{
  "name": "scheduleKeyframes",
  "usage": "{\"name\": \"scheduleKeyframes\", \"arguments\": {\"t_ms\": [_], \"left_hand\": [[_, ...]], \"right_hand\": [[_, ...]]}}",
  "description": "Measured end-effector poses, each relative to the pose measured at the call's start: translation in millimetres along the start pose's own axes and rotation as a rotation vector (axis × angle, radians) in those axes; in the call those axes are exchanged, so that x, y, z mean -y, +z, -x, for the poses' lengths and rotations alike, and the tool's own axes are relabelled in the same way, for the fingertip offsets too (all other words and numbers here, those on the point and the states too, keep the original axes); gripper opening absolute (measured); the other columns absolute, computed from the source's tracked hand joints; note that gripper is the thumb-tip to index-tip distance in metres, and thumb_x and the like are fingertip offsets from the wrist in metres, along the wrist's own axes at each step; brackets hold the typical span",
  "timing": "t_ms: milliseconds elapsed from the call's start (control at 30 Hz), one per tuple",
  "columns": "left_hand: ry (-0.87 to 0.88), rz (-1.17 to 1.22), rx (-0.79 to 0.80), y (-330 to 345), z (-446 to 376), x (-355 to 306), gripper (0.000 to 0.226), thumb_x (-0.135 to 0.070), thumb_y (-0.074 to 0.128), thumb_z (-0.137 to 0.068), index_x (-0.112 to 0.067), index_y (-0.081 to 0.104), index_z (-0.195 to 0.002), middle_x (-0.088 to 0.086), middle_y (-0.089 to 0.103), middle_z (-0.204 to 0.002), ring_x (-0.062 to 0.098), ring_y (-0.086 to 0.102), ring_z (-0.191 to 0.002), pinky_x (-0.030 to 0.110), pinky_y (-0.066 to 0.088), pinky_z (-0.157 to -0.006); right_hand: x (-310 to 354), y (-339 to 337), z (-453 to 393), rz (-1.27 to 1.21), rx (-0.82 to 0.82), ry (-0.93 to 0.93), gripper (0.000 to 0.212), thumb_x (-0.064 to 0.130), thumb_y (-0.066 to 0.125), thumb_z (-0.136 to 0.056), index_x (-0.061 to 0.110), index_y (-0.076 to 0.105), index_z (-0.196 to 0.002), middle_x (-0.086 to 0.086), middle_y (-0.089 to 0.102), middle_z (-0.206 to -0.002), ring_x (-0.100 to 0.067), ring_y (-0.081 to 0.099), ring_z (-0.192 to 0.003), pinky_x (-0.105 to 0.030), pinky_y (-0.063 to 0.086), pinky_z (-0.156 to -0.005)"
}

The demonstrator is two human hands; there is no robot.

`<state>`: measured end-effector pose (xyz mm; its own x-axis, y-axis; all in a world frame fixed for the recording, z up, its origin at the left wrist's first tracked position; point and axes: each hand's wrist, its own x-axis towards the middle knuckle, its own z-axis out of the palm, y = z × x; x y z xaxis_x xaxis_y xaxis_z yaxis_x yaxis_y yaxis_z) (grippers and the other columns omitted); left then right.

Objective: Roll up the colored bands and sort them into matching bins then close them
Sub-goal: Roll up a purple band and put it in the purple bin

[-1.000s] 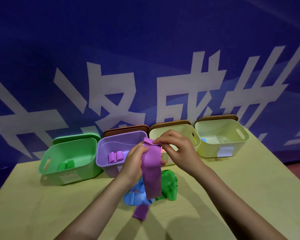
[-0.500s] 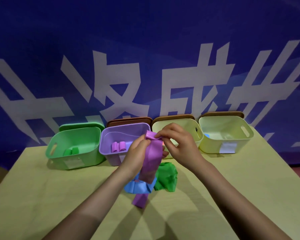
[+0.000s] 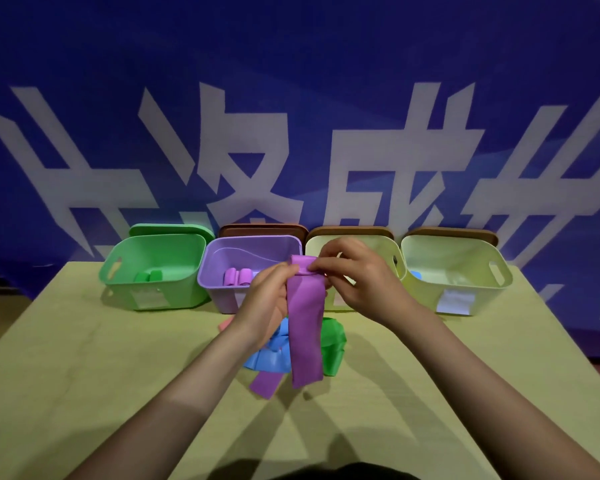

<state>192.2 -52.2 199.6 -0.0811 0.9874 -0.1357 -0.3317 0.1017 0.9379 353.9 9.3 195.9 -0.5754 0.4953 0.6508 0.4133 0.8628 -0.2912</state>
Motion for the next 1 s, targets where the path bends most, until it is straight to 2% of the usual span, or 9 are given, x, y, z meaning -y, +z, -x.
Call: {"name": "scheduleKeyframes", "arguments": {"t_ms": [133, 200, 300, 367, 467, 700, 767, 900, 1000], "left_hand": [[0.058, -0.096, -0.063, 11, -7, 1, 0.024, -0.017, 0.047, -0.099, -0.011, 0.070, -0.095, 0.015, 0.073, -0.091, 0.026, 0.067, -0.086, 0.042, 0.052, -0.088], [0.076, -0.119, -0.050, 15, -10, 1, 0.026, -0.019, 0.044, -0.100, -0.011, 0.069, -0.099, 0.019, 0.072, -0.094, 0.031, 0.068, -0.090, 0.044, 0.051, -0.091], [0.120, -0.154, -0.043, 19, -12, 3, 0.027, -0.028, 0.045, -0.100, -0.017, 0.070, -0.100, 0.018, 0.073, -0.097, 0.034, 0.069, -0.095, 0.046, 0.051, -0.092], [0.168, -0.216, -0.061, 18, -14, 6, 0.030, -0.028, 0.045, -0.100, -0.026, 0.073, -0.091, 0.004, 0.075, -0.091, 0.024, 0.070, -0.091, 0.040, 0.052, -0.090], [0.245, -0.325, -0.069, 17, -14, 8, 0.032, -0.020, 0.039, -0.102, -0.026, 0.067, -0.087, -0.012, 0.071, -0.075, 0.000, 0.064, -0.074, 0.018, 0.049, -0.071], [0.222, -0.393, -0.024, 6, -14, 11, 0.029, -0.023, 0.037, -0.103, -0.027, 0.064, -0.092, -0.005, 0.066, -0.081, 0.002, 0.060, -0.072, 0.014, 0.046, -0.064], [0.185, -0.385, -0.021, 3, -15, 12, 0.029, -0.028, 0.037, -0.102, -0.029, 0.065, -0.095, -0.003, 0.068, -0.085, 0.007, 0.063, -0.079, 0.018, 0.048, -0.067], [0.113, -0.303, -0.020, -3, -15, 11, 0.028, -0.032, 0.048, -0.098, -0.034, 0.074, -0.089, 0.013, 0.072, -0.097, 0.036, 0.066, -0.097, 0.047, 0.051, -0.085], [0.111, -0.295, -0.078, -8, -15, 10, 0.029, -0.029, 0.052, -0.097, -0.038, 0.075, -0.082, 0.015, 0.071, -0.096, 0.039, 0.065, -0.098, 0.053, 0.050, -0.089]], "right_hand": [[-1, -13, 1, -0.095, -0.026, 0.031, 0.025, 0.014, 0.054, -0.088, 0.008, 0.075, -0.102, -0.008, 0.061, -0.096, -0.016, 0.055, -0.092, -0.020, 0.044, -0.079], [5, -17, 1, -0.335, -0.075, 0.206, 0.024, 0.013, 0.055, -0.091, 0.008, 0.074, -0.104, -0.007, 0.062, -0.099, -0.012, 0.058, -0.094, -0.018, 0.045, -0.081], [11, -18, -2, -0.577, -0.163, 0.511, 0.028, 0.023, 0.059, -0.089, 0.015, 0.069, -0.113, -0.001, 0.066, -0.098, -0.010, 0.061, -0.088, -0.027, 0.053, -0.076], [14, -16, -6, -0.640, -0.155, 0.635, 0.023, 0.022, 0.065, -0.087, 0.014, 0.070, -0.108, 0.002, 0.068, -0.086, -0.005, 0.061, -0.076, -0.024, 0.052, -0.068], [18, -9, -9, -0.753, -0.120, 0.697, 0.009, 0.007, 0.063, -0.090, 0.006, 0.072, -0.092, 0.007, 0.063, -0.065, -0.001, 0.054, -0.057, -0.015, 0.045, -0.057], [18, 4, -9, -0.702, -0.135, 0.737, 0.016, 0.001, 0.064, -0.087, 0.012, 0.066, -0.076, 0.001, 0.060, -0.063, -0.003, 0.054, -0.054, -0.015, 0.044, -0.056], [18, 6, -9, -0.684, -0.135, 0.748, 0.020, 0.003, 0.065, -0.087, 0.018, 0.066, -0.073, 0.005, 0.061, -0.063, -0.004, 0.053, -0.058, -0.017, 0.043, -0.059], [21, 10, -13, -0.697, -0.155, 0.768, 0.013, 0.004, 0.066, -0.086, 0.013, 0.068, -0.077, 0.005, 0.059, -0.064, -0.005, 0.050, -0.061, -0.015, 0.040, -0.059], [25, 17, -15, -0.687, -0.154, 0.777, 0.013, 0.004, 0.066, -0.086, 0.014, 0.067, -0.077, 0.004, 0.059, -0.064, -0.005, 0.049, -0.061, -0.016, 0.040, -0.059]]}}
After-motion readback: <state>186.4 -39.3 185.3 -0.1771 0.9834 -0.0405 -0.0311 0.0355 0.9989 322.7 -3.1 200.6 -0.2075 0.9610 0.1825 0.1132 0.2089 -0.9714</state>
